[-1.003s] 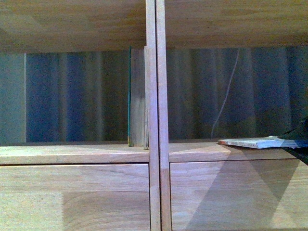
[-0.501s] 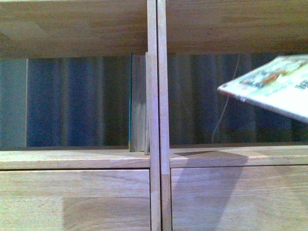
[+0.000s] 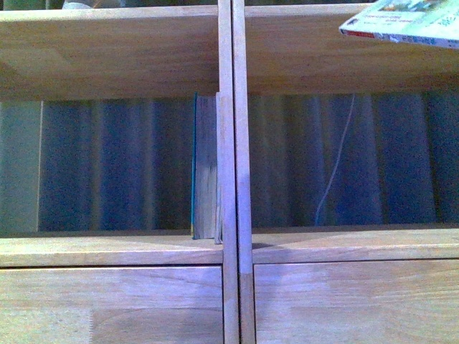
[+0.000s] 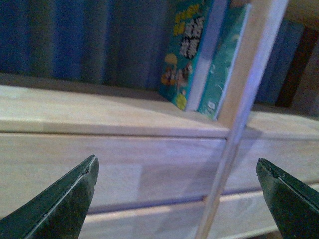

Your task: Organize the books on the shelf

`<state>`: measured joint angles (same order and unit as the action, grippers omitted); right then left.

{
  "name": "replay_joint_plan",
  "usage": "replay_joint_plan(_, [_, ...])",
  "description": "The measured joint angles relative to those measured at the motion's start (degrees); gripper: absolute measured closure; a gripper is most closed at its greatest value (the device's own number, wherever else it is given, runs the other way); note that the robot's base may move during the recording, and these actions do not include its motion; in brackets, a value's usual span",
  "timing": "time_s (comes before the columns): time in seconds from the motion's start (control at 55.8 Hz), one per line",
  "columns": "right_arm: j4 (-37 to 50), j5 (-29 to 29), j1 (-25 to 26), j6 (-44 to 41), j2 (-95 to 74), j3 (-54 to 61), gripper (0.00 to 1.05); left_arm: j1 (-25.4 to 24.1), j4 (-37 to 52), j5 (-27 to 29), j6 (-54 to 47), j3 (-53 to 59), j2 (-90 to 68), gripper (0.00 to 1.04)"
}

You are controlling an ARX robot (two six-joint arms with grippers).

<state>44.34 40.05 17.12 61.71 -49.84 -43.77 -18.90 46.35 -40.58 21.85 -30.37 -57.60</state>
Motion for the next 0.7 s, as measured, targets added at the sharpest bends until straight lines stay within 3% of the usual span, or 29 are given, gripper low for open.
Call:
replay_joint_plan(0.125, [-5.0, -1.7, -7.4, -7.8, -0.2, -3.3, 0.97, 5.8, -4.3, 1.6, 3.0, -13.3, -9.2, 0.07])
replay_joint_plan(0.43, [-9.4, -7.7, -21.9, -19.9, -6.1, -8.5, 0.97, 18.5, -8.3, 3.1, 8.1, -28.8, -16.1, 0.07])
replay_joint_plan(0.698, [-9.9, -9.9, -29.1, -24.2, -11.6, -12.9, 0.97, 24.7, -5.2, 2.4, 20.9, -35.0, -19.6, 0.07])
